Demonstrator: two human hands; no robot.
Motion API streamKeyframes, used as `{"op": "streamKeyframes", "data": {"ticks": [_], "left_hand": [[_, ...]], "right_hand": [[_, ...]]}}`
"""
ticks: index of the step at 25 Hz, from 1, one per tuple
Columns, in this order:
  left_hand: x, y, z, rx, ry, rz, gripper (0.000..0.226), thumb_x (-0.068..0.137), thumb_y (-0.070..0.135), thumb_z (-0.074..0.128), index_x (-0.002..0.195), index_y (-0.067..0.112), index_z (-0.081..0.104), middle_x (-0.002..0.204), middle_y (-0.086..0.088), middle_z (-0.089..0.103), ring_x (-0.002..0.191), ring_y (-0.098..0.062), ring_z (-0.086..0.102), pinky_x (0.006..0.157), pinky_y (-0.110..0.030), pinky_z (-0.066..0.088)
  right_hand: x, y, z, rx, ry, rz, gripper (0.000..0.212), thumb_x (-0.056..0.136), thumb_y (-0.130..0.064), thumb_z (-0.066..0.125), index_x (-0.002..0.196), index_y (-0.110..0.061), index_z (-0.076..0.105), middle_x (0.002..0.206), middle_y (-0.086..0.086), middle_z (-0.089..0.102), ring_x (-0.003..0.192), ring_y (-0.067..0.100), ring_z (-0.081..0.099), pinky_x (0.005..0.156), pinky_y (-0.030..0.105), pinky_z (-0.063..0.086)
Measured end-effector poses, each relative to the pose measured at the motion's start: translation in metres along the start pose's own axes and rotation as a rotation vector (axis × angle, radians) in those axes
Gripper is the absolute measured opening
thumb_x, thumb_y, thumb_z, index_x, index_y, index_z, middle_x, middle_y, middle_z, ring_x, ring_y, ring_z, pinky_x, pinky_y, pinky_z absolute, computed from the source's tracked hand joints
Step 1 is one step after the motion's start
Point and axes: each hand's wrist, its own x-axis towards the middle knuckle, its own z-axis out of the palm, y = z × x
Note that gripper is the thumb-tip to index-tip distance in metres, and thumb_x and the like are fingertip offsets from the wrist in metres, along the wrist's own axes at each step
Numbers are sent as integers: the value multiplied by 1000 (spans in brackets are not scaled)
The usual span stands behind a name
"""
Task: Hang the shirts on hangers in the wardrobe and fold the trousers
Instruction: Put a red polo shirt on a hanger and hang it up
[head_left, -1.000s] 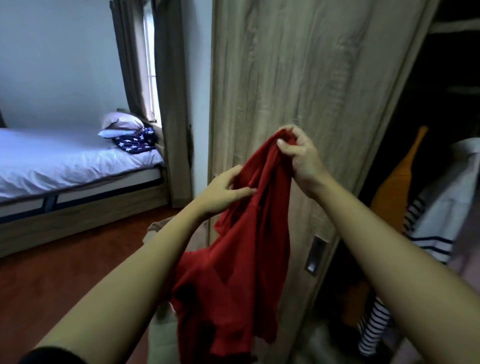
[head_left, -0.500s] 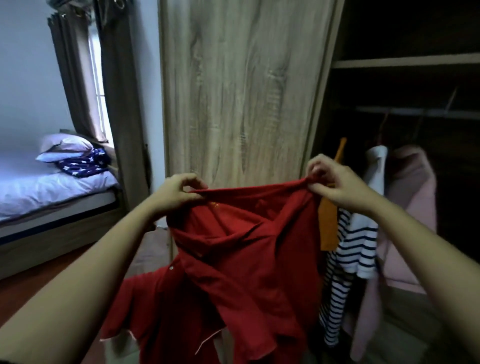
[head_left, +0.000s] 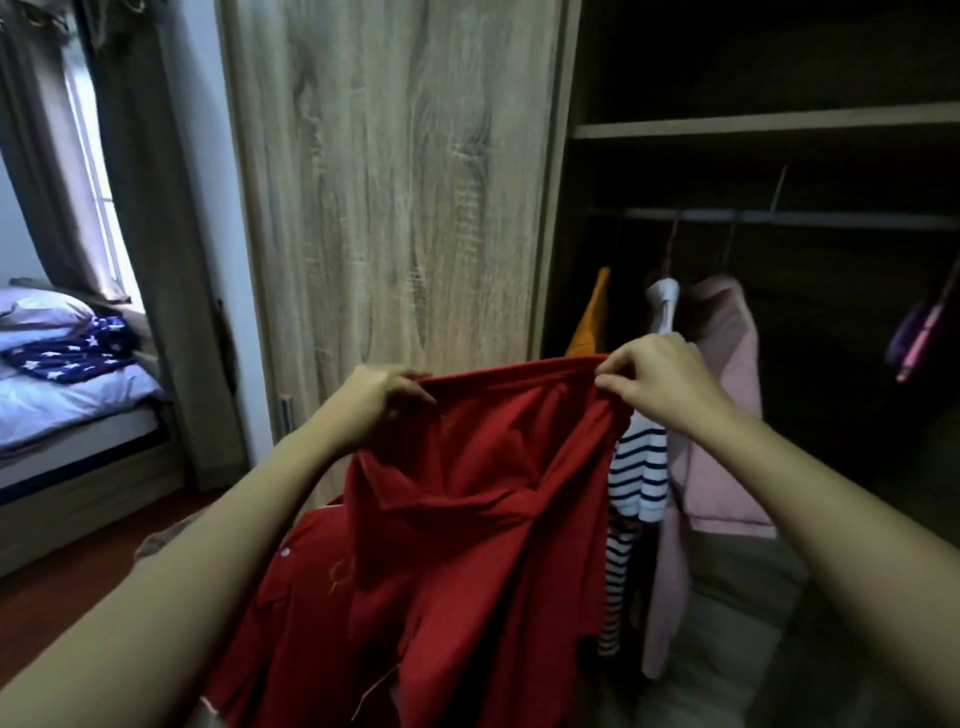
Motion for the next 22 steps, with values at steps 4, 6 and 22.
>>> {"op": "streamKeyframes", "data": {"ticks": [4, 6, 22], "left_hand": [[-27, -2, 37, 79, -231, -240, 59, 71, 1, 63, 124, 29, 60, 116, -1, 63, 104, -23, 61, 83, -31, 48], [-17, 6, 31, 28, -220, -225, 55, 70, -2, 62, 115, 28, 67, 108, -3, 65, 98, -23, 61, 80, -26, 45], [32, 70, -18, 146, 104, -502, 24, 75, 10, 60, 88, 25, 75, 94, -17, 69, 92, -41, 61, 73, -39, 49]], "right_hand": [[-4, 12, -10, -55, -30, 72, 29, 76, -7, 60, 83, -30, 76, 101, -6, 71, 97, 21, 65, 84, 34, 52], [-13, 15, -7, -128, -144, 70, 35, 73, -5, 59, 70, -37, 73, 100, -13, 64, 96, 17, 61, 76, 35, 54], [-36, 38, -15, 50, -85, 415, 40, 77, 3, 51, 68, -30, 72, 81, -6, 64, 71, 12, 56, 61, 25, 45]]}}
